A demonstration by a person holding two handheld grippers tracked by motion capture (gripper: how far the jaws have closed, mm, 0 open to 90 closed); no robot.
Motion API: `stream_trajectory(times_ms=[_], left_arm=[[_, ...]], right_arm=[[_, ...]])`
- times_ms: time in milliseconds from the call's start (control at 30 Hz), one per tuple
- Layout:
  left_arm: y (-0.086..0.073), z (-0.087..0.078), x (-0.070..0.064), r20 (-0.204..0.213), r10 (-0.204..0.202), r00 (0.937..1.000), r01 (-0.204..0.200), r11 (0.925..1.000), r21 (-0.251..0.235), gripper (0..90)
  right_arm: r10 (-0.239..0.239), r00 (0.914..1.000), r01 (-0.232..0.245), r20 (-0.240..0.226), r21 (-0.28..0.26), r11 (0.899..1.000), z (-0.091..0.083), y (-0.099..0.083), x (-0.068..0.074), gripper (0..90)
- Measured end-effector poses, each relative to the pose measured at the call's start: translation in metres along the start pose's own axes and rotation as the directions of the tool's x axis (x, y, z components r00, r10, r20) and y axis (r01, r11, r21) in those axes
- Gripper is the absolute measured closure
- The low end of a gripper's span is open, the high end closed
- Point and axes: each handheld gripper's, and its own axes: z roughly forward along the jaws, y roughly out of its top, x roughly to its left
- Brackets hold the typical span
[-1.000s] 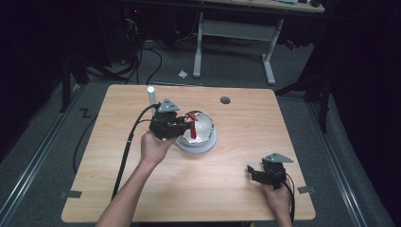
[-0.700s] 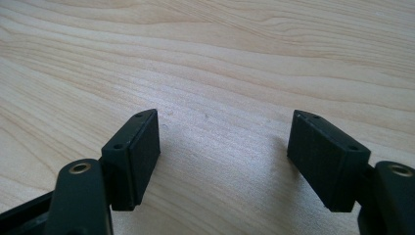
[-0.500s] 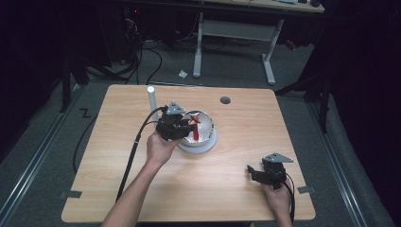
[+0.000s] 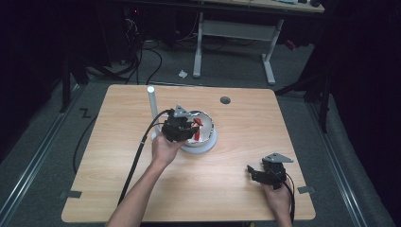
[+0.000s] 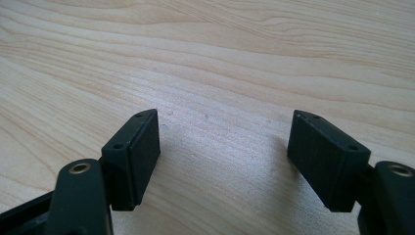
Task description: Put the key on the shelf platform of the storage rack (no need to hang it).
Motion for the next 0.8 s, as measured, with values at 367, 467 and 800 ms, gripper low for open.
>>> stream_trajectory(times_ms=[367,467,800], left_arm=[[-0.009,0.02,0.015,-0.049,0.007,0.9988,-0.007,0.9999,0.012,67.7],[-0.01,0.023,0.016,-0.057,0.006,0.9984,-0.005,0.9999,0.011,67.7],[-0.012,0.03,0.018,-0.065,-0.005,0.9979,0.006,0.9998,0.02,65.6]], right_arm=[[0.0,1.0,0.0,0.0,0.0,1.0,0.0,0.0,0.0,28.3],[-0.001,1.0,0.001,0.0,0.0,1.0,0.0,0.0,0.0,28.3],[-0.001,1.0,0.001,0.0,0.0,1.0,0.0,0.0,0.0,28.3]])
